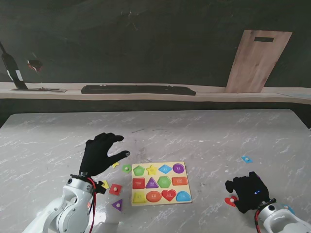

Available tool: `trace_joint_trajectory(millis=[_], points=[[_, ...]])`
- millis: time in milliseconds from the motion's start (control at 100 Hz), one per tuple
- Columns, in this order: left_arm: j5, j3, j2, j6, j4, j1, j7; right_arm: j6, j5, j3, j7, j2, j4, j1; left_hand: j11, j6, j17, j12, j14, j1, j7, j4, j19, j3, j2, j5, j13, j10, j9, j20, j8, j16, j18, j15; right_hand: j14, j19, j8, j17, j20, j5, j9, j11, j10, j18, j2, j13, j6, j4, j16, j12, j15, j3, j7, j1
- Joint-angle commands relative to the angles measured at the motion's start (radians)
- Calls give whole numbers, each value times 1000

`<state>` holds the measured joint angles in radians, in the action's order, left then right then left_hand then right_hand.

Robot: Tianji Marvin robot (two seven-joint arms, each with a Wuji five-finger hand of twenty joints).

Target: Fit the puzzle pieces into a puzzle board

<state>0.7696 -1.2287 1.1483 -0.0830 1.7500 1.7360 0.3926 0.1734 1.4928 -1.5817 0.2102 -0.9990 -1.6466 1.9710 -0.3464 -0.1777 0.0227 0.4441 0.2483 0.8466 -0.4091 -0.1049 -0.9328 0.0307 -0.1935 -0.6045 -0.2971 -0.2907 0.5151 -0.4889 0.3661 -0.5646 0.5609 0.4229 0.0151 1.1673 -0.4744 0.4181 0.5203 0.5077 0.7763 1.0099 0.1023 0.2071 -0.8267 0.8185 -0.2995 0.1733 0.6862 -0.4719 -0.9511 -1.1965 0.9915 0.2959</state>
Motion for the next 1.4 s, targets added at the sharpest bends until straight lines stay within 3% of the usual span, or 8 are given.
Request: trace_joint_trajectory(millis=[0,510,560,580,610,750,1090,1390], points=[[-4,2,3,2,2,1,2,6,3,2,-2,-3,-5,11,18,0,-6,1,24,17,23,28,-12,10,27,3,-11,-12,6,3,0,-4,-161,-11,12,-7,-10,7,15,26,4,10,13,-11,-35,5,12,-17,6,-6,-2,-38,-3,18],[-27,2,6,3,2,1,-8,1,-16,18,-14,-5,-1,3,19,-5,-6,1,20,14,35,29,-11,10,27,30,-14,-12,11,4,-9,-3,-160,-13,23,-10,-9,29,14,73,57,-4,44,-14,-13,37,-5,-18,3,1,7,-56,16,53],[-27,2,6,3,2,1,-7,-1,-17,19,-16,-6,-1,3,20,-6,-6,1,21,14,36,29,-11,9,28,30,-15,-13,11,4,-9,-3,-160,-13,23,-11,8,30,14,80,65,-5,47,-14,-16,38,-10,2,2,2,9,-52,15,60],[-27,1,6,3,2,1,-6,-2,-17,19,-17,-6,-1,4,20,-4,-6,1,21,14,36,29,-11,9,28,31,-15,-12,11,4,-10,-3,-160,-13,22,-10,60,31,14,80,68,-7,48,-14,-20,39,-12,22,3,2,9,-56,39,63],[-28,1,6,3,2,1,-5,-4,-18,20,-19,-6,-1,4,20,-5,-6,1,21,14,36,29,-11,9,28,31,-14,-12,12,4,-10,-3,-160,-13,23,-10,80,31,14,84,72,-9,48,-14,-22,40,-17,38,2,5,9,-53,48,67],[-28,1,6,2,1,1,-5,-14,-23,24,-25,-7,0,4,20,-4,-6,1,21,13,35,29,-11,9,28,32,-14,-12,10,4,-10,-3,-160,-14,22,-10,125,34,12,93,87,-12,52,-15,-27,45,-30,83,2,28,9,-49,71,81],[-28,1,6,1,-1,0,-8,-27,-33,35,-38,-9,6,-4,20,-6,-6,1,21,12,33,29,-10,10,28,31,-13,-13,10,4,-12,-3,-160,-15,22,-6,186,37,12,106,120,-14,58,-13,-15,54,-76,136,-2,57,6,-33,130,107],[-29,2,5,0,-2,-1,-9,-43,-46,47,-54,-10,16,-13,20,-8,-7,1,21,13,33,29,-10,9,28,29,-12,-14,10,4,-12,-3,-160,-15,24,-1,223,45,10,122,156,-16,65,-16,-14,70,-113,153,-3,72,4,-25,178,137]])
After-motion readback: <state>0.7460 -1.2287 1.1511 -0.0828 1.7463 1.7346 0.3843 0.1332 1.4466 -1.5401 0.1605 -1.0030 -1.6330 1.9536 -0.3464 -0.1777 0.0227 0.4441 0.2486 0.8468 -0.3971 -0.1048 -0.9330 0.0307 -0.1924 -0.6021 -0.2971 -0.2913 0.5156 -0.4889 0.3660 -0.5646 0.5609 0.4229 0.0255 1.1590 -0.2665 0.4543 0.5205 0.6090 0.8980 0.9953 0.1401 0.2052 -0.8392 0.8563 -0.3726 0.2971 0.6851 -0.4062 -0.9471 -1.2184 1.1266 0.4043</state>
